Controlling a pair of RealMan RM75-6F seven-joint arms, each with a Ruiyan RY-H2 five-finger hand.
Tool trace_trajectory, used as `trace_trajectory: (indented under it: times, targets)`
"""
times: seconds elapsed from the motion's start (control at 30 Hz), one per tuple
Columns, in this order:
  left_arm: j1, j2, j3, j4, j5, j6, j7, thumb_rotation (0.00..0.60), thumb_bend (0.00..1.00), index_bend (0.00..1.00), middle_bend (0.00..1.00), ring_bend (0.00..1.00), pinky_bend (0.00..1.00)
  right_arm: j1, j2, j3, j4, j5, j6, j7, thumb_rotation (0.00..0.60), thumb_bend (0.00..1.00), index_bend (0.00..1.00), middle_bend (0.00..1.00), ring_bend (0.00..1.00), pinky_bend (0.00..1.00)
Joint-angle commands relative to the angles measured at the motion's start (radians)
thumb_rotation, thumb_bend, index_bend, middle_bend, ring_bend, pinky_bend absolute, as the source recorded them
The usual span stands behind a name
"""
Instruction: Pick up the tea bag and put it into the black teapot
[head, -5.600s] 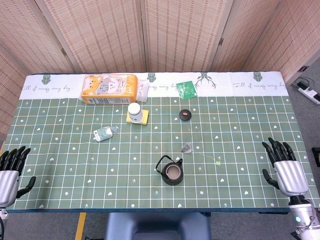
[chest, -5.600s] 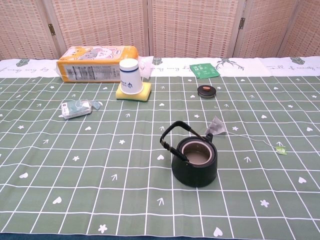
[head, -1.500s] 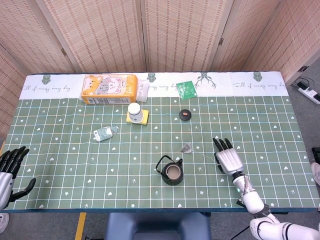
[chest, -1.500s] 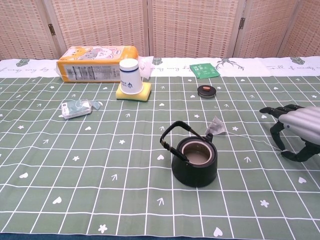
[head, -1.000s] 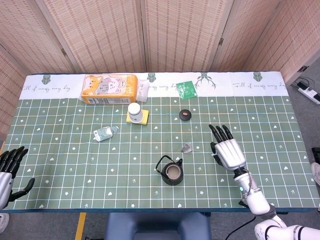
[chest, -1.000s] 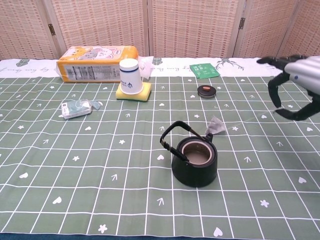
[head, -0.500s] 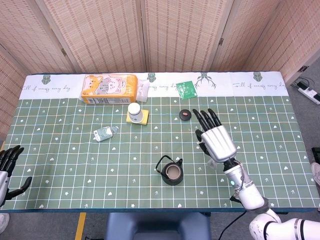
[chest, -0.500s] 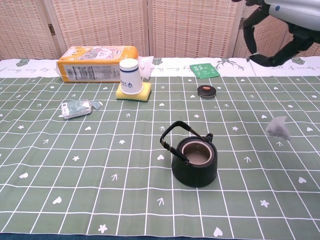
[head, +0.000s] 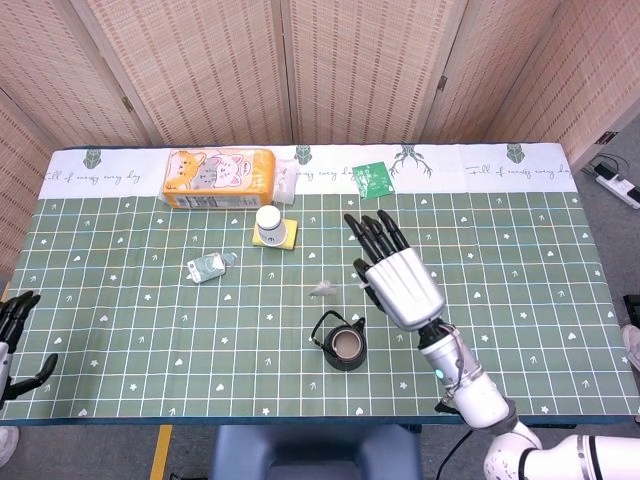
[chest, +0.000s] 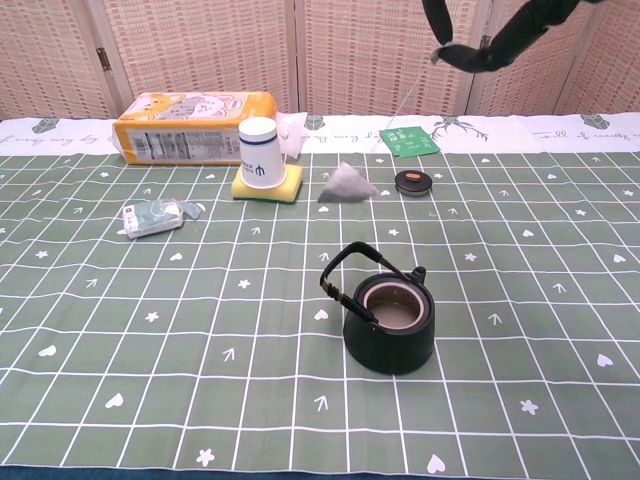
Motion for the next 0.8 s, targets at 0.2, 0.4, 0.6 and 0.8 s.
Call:
trace_trajectory:
  times: [0.2,0.4,0.6,0.8]
  targets:
    - [0.004,0.006,0.001,-0.008,-0.006,-0.006,0.001,0.600,0.35,0.00,0.00,0.00,0.00,0.048,-0.006,0.005,-0.060,0.047,0.022,-0.082,0.600,0.43,0.67,0.04,0.07,0.00]
    - [0.008,0.011,-0.002,-0.013,-0.010,-0.001,-0.005,0.600,0.35,0.00,0.00,0.00,0.00,0.061,-0.020,-0.028,-0.072,0.050,0.026,-0.098,0.600,0.43,0.67,0.04,0.07,0.00]
    - [0.011,0.011,-0.002,-0.018,-0.018,-0.004,0.011,0.600,0.34,0.00,0.00,0.00,0.00,0.063,-0.034,-0.053,-0.068,0.025,0.047,-0.107,0.600,0.43,0.67,0.04,0.07,0.00]
    - [0.012,0.012,0.000,-0.024,-0.011,-0.002,0.019,0.600,0.35,0.00,0.00,0.00,0.00,0.070,-0.027,-0.058,-0.068,0.038,0.044,-0.097,0.600,0.43,0.67,0.04,0.07,0.00]
